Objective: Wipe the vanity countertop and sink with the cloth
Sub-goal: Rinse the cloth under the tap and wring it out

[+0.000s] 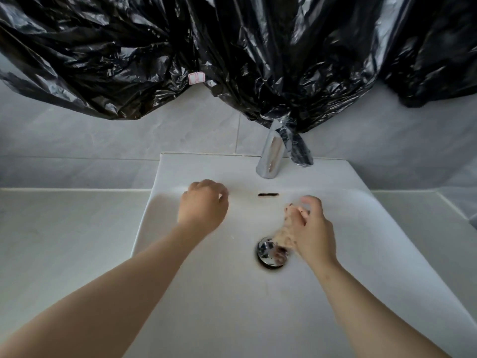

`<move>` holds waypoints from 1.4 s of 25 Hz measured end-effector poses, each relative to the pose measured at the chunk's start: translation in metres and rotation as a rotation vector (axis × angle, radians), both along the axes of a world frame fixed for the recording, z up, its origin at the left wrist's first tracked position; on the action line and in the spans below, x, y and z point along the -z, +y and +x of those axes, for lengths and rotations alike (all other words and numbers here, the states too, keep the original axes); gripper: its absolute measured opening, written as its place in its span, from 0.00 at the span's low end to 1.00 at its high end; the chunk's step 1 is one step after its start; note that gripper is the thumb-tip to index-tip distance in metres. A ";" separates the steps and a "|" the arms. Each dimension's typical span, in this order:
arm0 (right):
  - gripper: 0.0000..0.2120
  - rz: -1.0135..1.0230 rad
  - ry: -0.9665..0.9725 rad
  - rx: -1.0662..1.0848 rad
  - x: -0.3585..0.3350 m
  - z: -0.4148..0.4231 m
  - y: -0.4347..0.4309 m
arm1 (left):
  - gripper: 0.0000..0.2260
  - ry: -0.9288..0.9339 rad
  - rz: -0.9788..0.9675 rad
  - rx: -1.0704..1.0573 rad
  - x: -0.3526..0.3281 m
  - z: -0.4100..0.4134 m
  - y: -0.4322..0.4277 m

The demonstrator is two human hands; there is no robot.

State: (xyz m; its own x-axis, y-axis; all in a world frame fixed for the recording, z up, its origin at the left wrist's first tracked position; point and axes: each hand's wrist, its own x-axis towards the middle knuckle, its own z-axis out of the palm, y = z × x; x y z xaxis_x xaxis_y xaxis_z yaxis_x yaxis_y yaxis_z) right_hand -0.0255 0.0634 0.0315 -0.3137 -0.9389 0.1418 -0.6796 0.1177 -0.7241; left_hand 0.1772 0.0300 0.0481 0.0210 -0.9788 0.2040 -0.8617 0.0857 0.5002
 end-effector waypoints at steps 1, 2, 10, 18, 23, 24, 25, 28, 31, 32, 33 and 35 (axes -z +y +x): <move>0.10 0.042 -0.128 0.033 -0.006 0.001 0.006 | 0.09 0.272 0.067 -0.013 -0.018 -0.008 0.000; 0.09 0.082 -0.258 0.044 -0.010 0.002 0.011 | 0.07 0.606 0.167 -0.023 -0.039 -0.015 -0.001; 0.08 0.251 -0.491 -0.009 -0.036 -0.012 0.022 | 0.15 1.253 0.326 -0.036 -0.137 -0.065 -0.028; 0.10 0.287 -0.738 -0.139 -0.036 -0.019 0.021 | 0.11 1.734 0.158 0.152 -0.138 -0.090 -0.020; 0.06 0.219 -0.862 -0.128 -0.028 -0.019 0.004 | 0.07 1.182 -0.060 -0.173 -0.067 -0.090 0.024; 0.11 0.210 -0.834 -0.150 -0.024 -0.018 -0.001 | 0.08 1.054 -0.028 -0.271 -0.044 -0.093 0.029; 0.13 0.206 -0.818 -0.170 -0.023 -0.016 -0.005 | 0.07 0.996 0.093 -0.292 -0.025 -0.097 0.033; 0.15 0.203 -0.904 -0.138 -0.013 -0.010 -0.018 | 0.09 1.169 0.546 -0.149 0.005 -0.104 0.036; 0.15 0.228 -0.863 -0.176 0.006 -0.018 -0.023 | 0.08 1.332 0.513 -0.039 0.011 -0.103 0.036; 0.18 0.316 -0.837 -0.235 0.014 -0.020 -0.021 | 0.09 1.397 0.477 -0.015 0.016 -0.102 0.035; 0.21 0.419 -0.852 -0.296 0.020 -0.020 -0.018 | 0.12 1.450 0.466 0.005 0.021 -0.103 0.035; 0.20 0.418 -0.880 -0.320 0.026 -0.019 -0.015 | 0.17 1.494 0.462 -0.003 0.029 -0.104 0.034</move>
